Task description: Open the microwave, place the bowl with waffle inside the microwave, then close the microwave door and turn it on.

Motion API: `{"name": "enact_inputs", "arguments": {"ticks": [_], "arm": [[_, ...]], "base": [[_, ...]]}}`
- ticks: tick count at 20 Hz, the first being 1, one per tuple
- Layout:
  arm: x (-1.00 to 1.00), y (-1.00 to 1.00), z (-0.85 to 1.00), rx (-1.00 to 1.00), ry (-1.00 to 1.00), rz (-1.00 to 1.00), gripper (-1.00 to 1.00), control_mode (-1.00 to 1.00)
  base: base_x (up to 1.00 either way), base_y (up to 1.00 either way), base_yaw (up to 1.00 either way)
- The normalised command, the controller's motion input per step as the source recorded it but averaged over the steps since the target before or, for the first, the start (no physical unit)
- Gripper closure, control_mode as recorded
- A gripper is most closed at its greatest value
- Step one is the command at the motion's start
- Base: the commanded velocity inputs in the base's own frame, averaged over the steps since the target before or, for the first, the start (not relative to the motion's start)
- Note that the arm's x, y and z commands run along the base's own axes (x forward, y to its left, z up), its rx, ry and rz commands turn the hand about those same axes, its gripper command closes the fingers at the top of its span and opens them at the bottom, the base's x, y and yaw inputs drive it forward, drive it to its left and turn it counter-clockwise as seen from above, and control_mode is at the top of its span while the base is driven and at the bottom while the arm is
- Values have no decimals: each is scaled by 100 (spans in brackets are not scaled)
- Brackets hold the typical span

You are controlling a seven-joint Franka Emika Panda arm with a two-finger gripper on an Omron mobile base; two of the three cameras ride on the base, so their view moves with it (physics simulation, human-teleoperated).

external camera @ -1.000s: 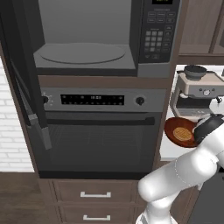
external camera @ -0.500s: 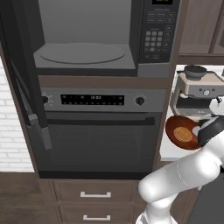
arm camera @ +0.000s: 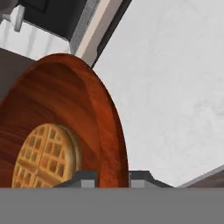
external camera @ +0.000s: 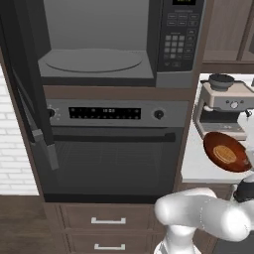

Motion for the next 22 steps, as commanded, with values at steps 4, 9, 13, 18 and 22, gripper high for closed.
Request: {"name": "enact_inputs", "arguments": {"ticks": [4,9,13,18,22], "arm": [[-100,3,70,0,-49,1,100,-100],[-100,38,78,-19,-23,2,100,-100],[-100,55,81,-34,2,10,100,-100],[-90,67,76,-40,20,8,100,-100],[-42,74,88,-27,44,4,100,-100]], "base": [[0,0,0],[0,0,0],[0,0,0],[0,0,0],[0,0,0]]}}
